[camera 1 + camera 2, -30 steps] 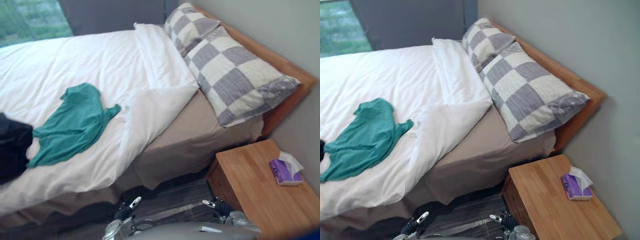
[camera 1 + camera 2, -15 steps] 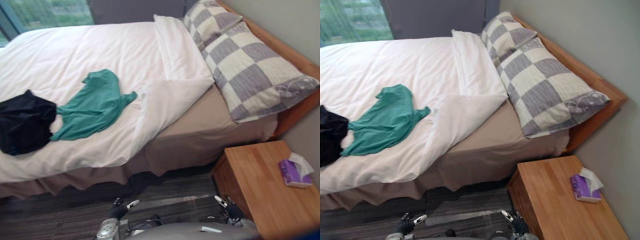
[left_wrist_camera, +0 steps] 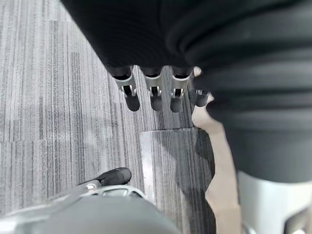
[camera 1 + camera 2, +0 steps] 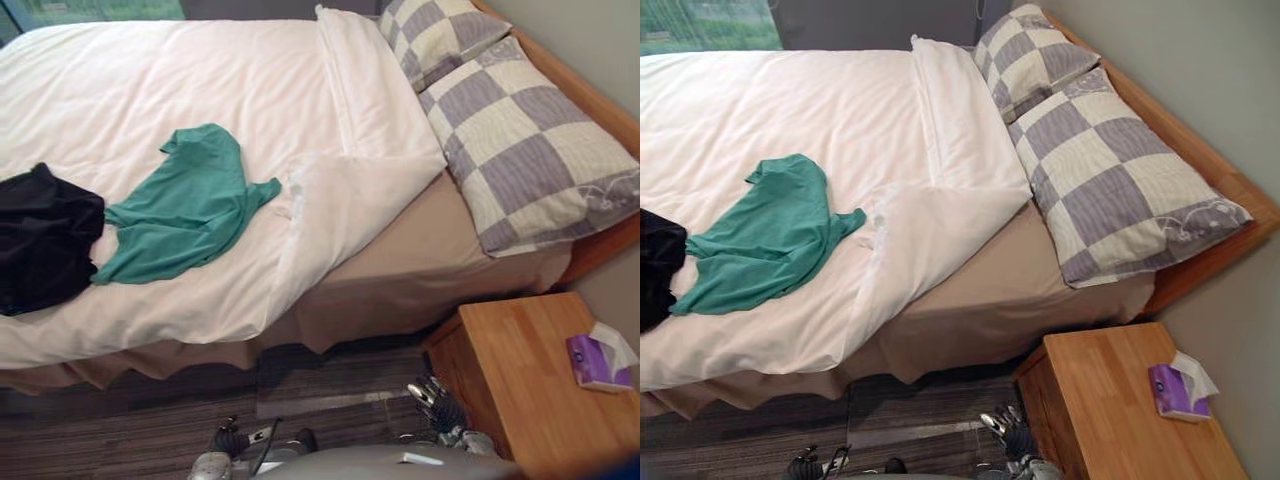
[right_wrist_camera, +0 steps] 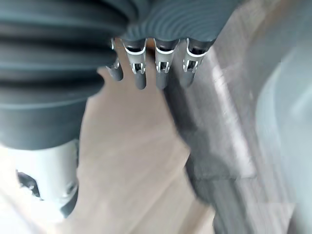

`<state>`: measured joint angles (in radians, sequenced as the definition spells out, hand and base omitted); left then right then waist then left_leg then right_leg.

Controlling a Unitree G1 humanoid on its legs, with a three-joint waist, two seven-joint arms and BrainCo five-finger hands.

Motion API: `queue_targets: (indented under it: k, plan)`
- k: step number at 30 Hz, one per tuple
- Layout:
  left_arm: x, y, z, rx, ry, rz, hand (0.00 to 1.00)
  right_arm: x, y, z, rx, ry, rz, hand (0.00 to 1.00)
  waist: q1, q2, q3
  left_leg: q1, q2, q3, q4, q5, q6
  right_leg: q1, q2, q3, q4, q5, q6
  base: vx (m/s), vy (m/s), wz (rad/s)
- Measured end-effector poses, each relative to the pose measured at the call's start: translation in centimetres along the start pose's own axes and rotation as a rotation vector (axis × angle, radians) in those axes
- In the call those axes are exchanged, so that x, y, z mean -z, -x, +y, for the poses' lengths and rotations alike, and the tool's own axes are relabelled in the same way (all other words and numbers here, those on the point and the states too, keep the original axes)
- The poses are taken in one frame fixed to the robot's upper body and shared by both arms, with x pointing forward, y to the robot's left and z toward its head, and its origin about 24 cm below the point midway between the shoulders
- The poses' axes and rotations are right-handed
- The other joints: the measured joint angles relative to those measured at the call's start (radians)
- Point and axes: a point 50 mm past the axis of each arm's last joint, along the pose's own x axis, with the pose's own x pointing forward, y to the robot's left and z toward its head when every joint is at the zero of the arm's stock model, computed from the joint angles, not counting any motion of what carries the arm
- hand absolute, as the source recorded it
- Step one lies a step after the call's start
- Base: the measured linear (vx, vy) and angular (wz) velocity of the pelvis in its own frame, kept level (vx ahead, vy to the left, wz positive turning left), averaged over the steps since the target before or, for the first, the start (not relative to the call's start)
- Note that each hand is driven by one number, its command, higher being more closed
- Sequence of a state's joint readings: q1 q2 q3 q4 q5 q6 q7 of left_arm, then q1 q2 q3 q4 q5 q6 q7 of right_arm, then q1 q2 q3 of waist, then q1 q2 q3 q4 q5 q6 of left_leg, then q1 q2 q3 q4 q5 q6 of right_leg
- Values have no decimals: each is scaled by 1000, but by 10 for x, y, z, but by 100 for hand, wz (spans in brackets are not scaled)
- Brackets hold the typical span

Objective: Tidy the bed and pick cloth on bed and put in laundry

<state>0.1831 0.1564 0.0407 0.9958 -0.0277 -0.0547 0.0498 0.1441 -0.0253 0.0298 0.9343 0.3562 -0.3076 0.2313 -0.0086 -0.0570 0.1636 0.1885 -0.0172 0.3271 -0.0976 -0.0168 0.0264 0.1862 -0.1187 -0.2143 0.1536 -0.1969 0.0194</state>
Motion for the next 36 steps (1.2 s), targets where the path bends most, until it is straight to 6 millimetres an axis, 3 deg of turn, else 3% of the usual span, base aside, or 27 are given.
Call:
queue_targets:
  k: [3,6,10,16,18,22,26,31,34,36]
  plan:
    - [1,0,-1,3,2,5,0,-17,-6,10,31,8,-108,0,-1,7,1,2,7,18,0,12,-19,-1,5,11,3,4,-2,-4,-41,-8]
    - [1,1,-2,9,9,27,0,-66,-7,24,78,86,-334,0,-4,13,4,0,22,37,-1,22,-44,-12,17,36,6,4,-2,-90,-74,-19]
    - [2,1,-3,31,-24,42,0,-122,-1,28,114,235,-542,0,-9,22,-2,-33,39,37,-6,23,-45,-58,34,55,27,2,-3,-139,-25,-9]
    - [4,2,4,20,-30,64,0,-193,4,39,121,430,-704,0,-7,9,0,-95,37,5,-7,54,-21,-119,37,58,52,-13,-3,-180,17,12]
    - [4,2,6,13,-23,62,0,-224,6,48,96,487,-763,0,2,0,0,-119,37,-12,-7,64,-14,-135,38,48,52,-8,5,-147,39,22]
    - [0,1,9,3,-25,48,0,-265,4,72,49,577,-827,0,18,-11,0,-172,37,-22,-5,73,0,-174,49,64,36,1,20,-49,42,13]
    - [-24,-5,18,-16,-40,-26,0,-309,6,106,39,717,-915,0,56,-51,53,-229,37,-31,21,89,21,-212,57,73,16,65,-24,40,32,10]
    - [-49,-7,19,-19,-28,-118,0,-346,8,134,37,821,-985,0,89,-64,113,-307,48,-32,138,28,30,-233,54,112,11,86,-30,38,26,4]
    - [-60,-7,13,-7,-24,-174,0,-364,11,140,47,867,-1017,0,107,-29,170,-315,79,-34,230,-38,39,-303,50,103,202,84,-29,10,43,-15]
    - [-64,-7,12,-7,-23,-186,0,-370,12,146,43,879,-1027,0,112,-27,197,-308,99,-36,281,-77,35,-345,49,79,262,50,-15,30,52,-12]
